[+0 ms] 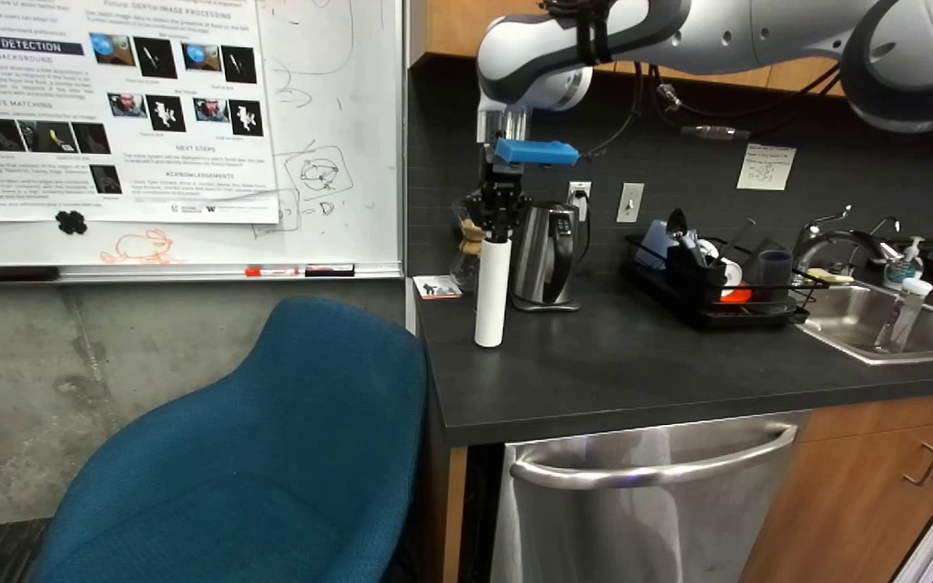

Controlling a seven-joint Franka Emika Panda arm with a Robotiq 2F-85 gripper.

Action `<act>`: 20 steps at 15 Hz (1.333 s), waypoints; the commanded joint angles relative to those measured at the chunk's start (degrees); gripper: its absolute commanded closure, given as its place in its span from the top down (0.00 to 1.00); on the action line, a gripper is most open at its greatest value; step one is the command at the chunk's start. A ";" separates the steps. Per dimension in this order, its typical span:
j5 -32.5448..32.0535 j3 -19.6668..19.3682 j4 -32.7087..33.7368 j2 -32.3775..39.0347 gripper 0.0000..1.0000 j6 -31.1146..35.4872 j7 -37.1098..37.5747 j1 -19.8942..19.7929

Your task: Move the paper towel roll to the left.

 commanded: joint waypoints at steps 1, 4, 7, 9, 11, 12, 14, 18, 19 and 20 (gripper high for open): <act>-0.66 -0.49 6.19 3.30 0.51 -3.78 0.56 1.05; -0.70 -0.56 8.40 4.75 0.51 -4.96 0.59 1.35; -0.61 -0.64 9.52 5.49 0.51 -5.55 0.67 1.46; -0.56 -0.66 9.70 5.61 0.51 -5.72 0.68 1.46; -0.42 -0.63 9.58 5.58 0.51 -5.86 0.71 1.44; -0.56 -0.24 9.00 5.40 0.51 -5.50 0.83 1.14; -0.53 -0.23 8.74 5.26 0.21 -5.27 0.90 1.14; -0.35 -0.22 8.00 4.76 0.00 -4.87 1.07 1.06; -0.33 -0.22 7.77 4.63 0.00 -4.67 1.16 1.05; -0.25 -0.20 7.59 4.47 0.00 -4.52 1.20 1.03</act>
